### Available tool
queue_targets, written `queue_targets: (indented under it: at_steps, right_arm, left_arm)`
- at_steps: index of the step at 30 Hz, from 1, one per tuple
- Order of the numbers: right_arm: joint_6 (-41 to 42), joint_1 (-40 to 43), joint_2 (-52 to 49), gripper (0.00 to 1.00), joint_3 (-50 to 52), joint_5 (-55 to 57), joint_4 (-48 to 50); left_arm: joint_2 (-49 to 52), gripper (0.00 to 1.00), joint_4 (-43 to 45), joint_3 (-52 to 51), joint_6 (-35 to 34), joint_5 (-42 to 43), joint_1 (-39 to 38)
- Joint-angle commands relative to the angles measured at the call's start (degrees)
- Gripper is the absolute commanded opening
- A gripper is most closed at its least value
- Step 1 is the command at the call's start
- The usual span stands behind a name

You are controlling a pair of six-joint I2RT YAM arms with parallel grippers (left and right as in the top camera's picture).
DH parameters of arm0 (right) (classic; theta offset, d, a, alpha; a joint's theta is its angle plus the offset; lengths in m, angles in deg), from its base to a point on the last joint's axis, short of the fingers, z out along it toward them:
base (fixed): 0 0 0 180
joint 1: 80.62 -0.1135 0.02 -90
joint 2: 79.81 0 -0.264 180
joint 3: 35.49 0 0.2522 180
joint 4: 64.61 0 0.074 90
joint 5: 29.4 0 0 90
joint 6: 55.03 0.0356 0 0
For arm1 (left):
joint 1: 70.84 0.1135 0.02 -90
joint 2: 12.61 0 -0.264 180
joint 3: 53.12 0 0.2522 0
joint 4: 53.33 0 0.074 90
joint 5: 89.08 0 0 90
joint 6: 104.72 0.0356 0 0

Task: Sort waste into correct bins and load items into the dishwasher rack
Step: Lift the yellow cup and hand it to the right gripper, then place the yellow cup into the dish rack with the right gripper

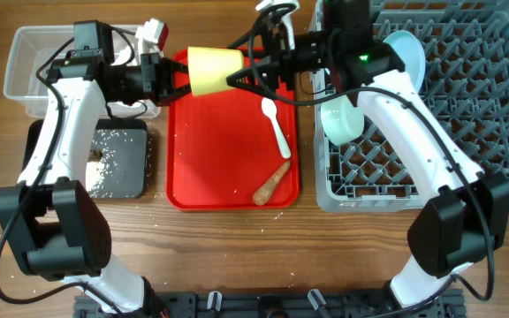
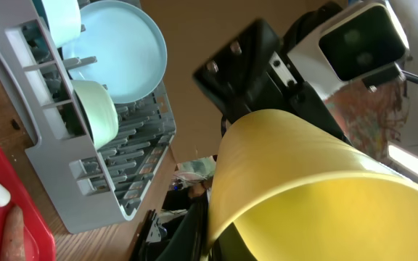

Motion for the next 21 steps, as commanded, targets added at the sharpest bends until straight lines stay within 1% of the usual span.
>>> queue_targets:
  at_steps: [1,5,8,10,11,14,18,19,21]
  right_arm:
    - [-0.44,-1.84,-1.18,0.86,-0.04,-2.56,0.31]
    - [-0.48,-2.23,-1.7,0.77,-0.04,-2.51,0.15]
    - [-0.42,-2.23,-2.27,0.76,-0.04,-2.56,0.11]
    - [-0.46,-2.23,-2.45,0.73,0.2,-2.56,0.11]
    - [-0.42,-2.23,-2.47,0.68,0.22,-2.56,0.07]
    - [-0.44,-2.23,-2.47,0.6,0.22,-2.54,0.15]
    - [-0.44,-1.66,-2.47,0.53,0.22,-2.56,0.5]
    - [-0.39,-1.16,-2.47,0.51,0.22,-2.56,0.61]
    - [-0.2,0.13,-2.45,0.48,0.22,-2.6,0.59]
  left_arm:
    - [-0.31,0.04,-0.09,0.83,-0.15,1.92,-0.28]
    - [-0.31,0.04,-0.09,0.83,-0.15,1.92,-0.28]
    - [-0.31,0.04,-0.09,0.83,-0.15,1.92,-0.28]
    - [-0.31,0.04,-0.09,0.83,-0.15,1.92,-0.28]
    - [-0.31,0.04,-0.09,0.83,-0.15,1.92,-0.28]
    - [-0.31,0.05,-0.09,0.83,-0.15,1.92,-0.28]
    - [-0.31,0.08,-0.09,0.83,-0.13,1.92,-0.28]
    - [-0.31,0.11,-0.09,0.83,-0.13,1.92,-0.28]
    - [-0.31,0.22,-0.07,0.83,-0.11,1.73,-0.28]
